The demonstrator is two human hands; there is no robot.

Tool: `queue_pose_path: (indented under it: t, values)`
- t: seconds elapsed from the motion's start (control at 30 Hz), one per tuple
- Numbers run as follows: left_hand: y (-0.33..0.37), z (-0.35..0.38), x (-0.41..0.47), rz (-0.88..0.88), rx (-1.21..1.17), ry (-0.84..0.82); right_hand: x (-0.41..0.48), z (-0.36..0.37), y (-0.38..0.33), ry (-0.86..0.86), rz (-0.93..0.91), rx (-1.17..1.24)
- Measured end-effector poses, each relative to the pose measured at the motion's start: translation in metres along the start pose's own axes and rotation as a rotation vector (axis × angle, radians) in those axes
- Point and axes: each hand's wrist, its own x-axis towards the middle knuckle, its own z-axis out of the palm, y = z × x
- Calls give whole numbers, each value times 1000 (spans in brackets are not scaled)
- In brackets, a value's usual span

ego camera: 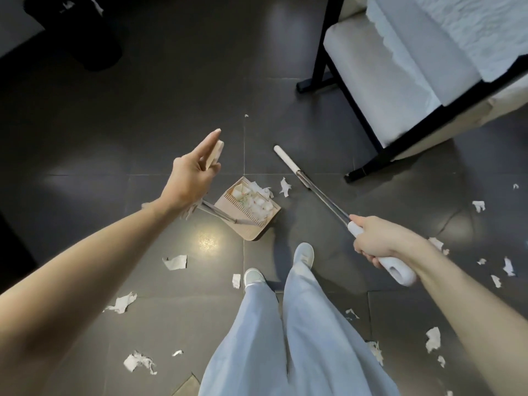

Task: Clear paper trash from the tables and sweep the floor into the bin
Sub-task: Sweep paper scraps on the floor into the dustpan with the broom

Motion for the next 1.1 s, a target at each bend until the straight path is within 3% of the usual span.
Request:
queue_pose_path:
  t: [0.17, 0.27, 0.4, 0.73, 0.97, 1.1]
  values:
    - [9, 10, 17, 5, 33, 13, 6, 11, -20, -95, -78, -71]
    - [7, 10, 17, 3, 20, 47, 6, 20, -28, -161, -147, 32]
    - [3, 6, 17, -15, 32, 84, 5, 7, -25, -247, -63, 232]
    - [5, -13, 48, -116, -60, 260, 27, -83, -68, -182, -108, 297]
    - [21, -24, 124, -197, -120, 399, 92, -179, -152, -117, -161, 298]
    - [35, -26, 178, -252, -134, 454, 133, -214, -207, -71, -217, 177]
